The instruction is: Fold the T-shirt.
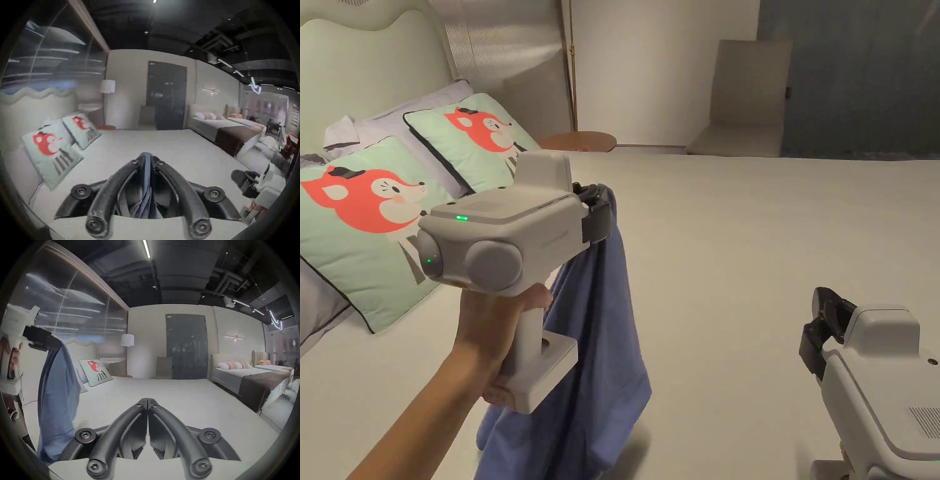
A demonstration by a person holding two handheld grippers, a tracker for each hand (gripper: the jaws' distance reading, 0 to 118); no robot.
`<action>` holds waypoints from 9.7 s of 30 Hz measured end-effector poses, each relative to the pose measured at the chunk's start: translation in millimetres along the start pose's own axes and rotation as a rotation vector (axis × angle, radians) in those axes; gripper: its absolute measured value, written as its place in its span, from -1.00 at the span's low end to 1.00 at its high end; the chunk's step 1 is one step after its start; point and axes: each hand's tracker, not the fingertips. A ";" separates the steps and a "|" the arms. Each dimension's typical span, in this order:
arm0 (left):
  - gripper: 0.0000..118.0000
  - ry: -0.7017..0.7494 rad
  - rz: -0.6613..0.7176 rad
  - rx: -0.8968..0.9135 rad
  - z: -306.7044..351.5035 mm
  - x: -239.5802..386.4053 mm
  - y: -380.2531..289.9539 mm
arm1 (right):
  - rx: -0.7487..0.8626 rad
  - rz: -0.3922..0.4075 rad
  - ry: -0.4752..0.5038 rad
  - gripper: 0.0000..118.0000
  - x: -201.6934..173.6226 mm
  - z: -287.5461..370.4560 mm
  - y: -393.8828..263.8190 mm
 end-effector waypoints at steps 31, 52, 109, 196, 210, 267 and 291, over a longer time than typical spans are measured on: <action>-0.94 -0.170 -0.055 -0.719 -141.7 109.2 -266.5 | -0.083 0.002 -0.248 -0.98 89.3 55.0 -19.9; 0.84 0.035 -0.010 0.007 -27.7 49.6 -127.9 | -0.016 -0.004 -0.188 -0.98 54.9 44.7 12.7; -0.96 0.161 0.158 -0.706 -45.8 -36.0 -284.1 | -0.108 0.003 -0.136 -0.98 38.0 27.4 -5.4; -0.96 0.392 0.126 -0.169 -247.0 -177.5 -41.9 | -0.349 -0.048 -0.216 -0.82 174.1 -263.5 54.8; -0.96 0.391 0.224 -0.416 -105.3 -156.4 -212.6 | -0.554 -0.109 -0.173 -0.82 166.1 -120.2 -68.4; -1.00 0.164 0.060 -0.022 -41.4 -26.7 -123.3 | -0.092 0.094 -0.267 -0.99 53.7 10.5 32.5; 0.62 0.128 0.129 -0.666 -358.7 -142.7 -183.3 | -0.300 0.096 -0.295 -0.99 102.6 -113.3 -32.6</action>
